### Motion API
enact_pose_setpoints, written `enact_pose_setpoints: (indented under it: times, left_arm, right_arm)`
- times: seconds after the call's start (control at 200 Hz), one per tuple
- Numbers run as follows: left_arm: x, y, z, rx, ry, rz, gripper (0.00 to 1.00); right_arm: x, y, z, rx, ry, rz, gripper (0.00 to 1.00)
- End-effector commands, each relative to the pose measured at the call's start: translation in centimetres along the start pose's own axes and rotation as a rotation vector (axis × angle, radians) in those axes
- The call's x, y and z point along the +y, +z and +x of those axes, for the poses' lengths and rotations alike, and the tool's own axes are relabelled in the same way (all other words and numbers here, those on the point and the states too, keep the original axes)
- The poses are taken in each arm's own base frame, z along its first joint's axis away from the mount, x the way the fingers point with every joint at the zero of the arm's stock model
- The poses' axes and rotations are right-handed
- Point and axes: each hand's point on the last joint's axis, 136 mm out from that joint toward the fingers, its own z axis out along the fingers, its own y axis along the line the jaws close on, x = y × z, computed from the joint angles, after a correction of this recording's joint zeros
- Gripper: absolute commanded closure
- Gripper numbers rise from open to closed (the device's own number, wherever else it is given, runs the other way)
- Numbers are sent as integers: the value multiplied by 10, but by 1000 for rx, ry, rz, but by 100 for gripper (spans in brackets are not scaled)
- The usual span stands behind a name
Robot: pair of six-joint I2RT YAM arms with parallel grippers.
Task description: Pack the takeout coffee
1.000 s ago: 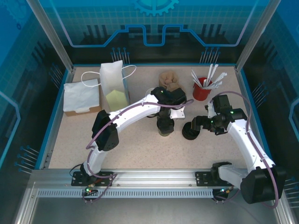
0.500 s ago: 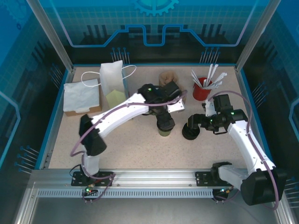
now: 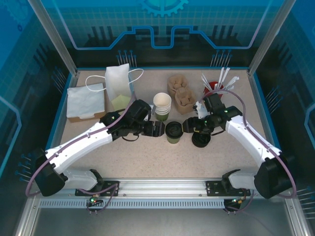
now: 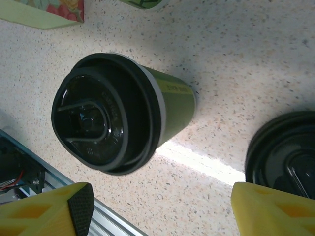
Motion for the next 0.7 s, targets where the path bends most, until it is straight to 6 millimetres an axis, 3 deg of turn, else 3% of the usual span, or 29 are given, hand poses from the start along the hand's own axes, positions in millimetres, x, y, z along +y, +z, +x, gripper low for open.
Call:
enact_pose_setpoints:
  times: [0.0,0.21,0.5,0.695]
  left_arm:
    - [-20,3,-14,-39,-260,153,18]
    - [-26,31,-18,24,-332,228,21]
    - [4,52,-22,3,-388,127,46]
    - [2,64,-16,58,-387,158,51]
  right_arm:
    - [9,4,-11,-9,8,0,26]
    - [10,13,-19,5,24,-6,32]
    - [13,16,-24,12,28,-15,38]
    - [12,22,-24,36,35,-20,42]
